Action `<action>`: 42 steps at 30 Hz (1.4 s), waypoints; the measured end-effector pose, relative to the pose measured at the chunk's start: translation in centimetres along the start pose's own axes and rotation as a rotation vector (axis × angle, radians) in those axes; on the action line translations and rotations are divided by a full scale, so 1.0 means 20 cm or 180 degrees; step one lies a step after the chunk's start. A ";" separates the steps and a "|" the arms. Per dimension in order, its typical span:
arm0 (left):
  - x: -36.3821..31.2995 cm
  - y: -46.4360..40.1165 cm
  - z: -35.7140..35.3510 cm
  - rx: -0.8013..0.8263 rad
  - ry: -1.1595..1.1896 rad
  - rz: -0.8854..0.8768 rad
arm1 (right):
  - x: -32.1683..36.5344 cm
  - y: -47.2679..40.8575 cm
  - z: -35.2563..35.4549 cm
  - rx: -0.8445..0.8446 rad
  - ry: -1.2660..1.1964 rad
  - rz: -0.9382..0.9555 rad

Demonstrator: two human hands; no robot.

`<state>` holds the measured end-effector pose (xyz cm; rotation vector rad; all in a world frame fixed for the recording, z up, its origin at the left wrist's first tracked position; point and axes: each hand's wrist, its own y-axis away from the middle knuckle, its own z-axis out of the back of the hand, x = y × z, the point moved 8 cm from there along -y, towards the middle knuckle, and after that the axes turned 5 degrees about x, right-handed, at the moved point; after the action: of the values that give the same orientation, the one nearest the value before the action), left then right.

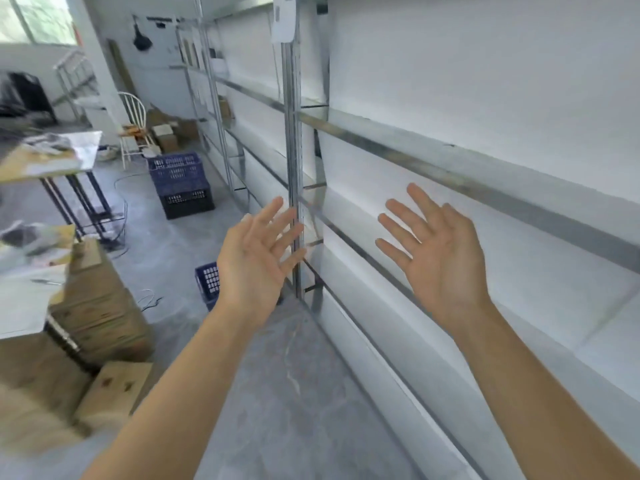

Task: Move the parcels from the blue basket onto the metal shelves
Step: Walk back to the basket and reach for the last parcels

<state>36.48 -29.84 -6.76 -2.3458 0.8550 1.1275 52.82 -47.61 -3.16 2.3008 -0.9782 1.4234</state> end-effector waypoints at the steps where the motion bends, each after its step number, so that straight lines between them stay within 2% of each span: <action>1: -0.03 -0.03 0.09 -0.0062 -0.0014 -0.0011 | -0.08 -0.06 -0.06 0.0042 -0.0024 -0.0091; 11: -0.18 -0.30 0.69 -0.0819 -0.0115 -0.0063 | -0.68 -0.60 -0.44 0.0480 -0.0189 -0.0785; 23: -0.06 -1.06 0.98 -0.1359 -0.0097 -0.0071 | -1.11 -1.53 -0.47 0.0805 -0.0304 -0.1303; 34: -0.04 -1.59 1.32 -0.1749 0.0021 0.0110 | -1.40 -2.19 -0.62 0.0977 -0.0017 -0.1544; 42: -0.18 -2.07 1.77 -0.1693 0.0040 0.0074 | -1.72 -2.63 -0.88 0.0924 0.0395 -0.1560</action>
<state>42.97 22.50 -21.30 -2.7654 0.6424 1.4986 65.64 14.63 -18.13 2.3808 -0.1522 1.5342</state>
